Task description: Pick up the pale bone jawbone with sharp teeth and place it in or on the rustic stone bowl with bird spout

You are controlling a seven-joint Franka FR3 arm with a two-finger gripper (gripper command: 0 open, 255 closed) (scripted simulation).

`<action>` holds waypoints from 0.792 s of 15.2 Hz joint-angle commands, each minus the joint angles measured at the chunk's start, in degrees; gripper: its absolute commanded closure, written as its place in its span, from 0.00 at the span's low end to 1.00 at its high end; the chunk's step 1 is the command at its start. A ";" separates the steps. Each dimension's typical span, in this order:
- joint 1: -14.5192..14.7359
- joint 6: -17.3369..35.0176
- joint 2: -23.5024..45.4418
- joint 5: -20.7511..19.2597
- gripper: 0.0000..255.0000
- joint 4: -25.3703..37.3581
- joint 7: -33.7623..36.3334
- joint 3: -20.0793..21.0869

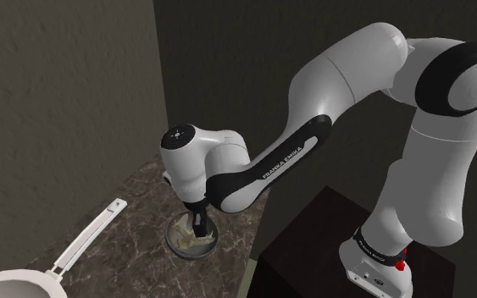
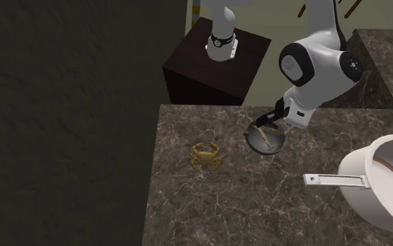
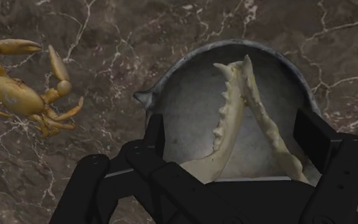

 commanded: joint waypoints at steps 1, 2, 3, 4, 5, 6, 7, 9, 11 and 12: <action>0.00 -1.67 -0.97 0.75 0.00 0.81 -0.48 0.32; 0.02 -3.36 -1.87 1.44 0.00 1.71 -0.92 0.62; 0.06 -5.07 -2.70 2.08 0.00 2.70 -1.34 0.88; 0.11 -6.44 -3.30 2.55 0.00 3.53 -1.64 1.07; 0.11 -6.44 -3.30 2.55 0.00 3.53 -1.64 1.07; 0.11 -6.43 -3.31 2.55 0.00 3.52 -1.64 1.07; 0.11 -6.44 -3.30 2.55 0.00 3.52 -1.64 1.06; 0.11 -6.44 -3.30 2.55 0.00 3.53 -1.64 1.06; 0.11 -6.44 -3.30 2.55 0.00 3.53 -1.64 1.06; 0.11 -6.44 -3.30 2.55 0.00 3.53 -1.64 1.06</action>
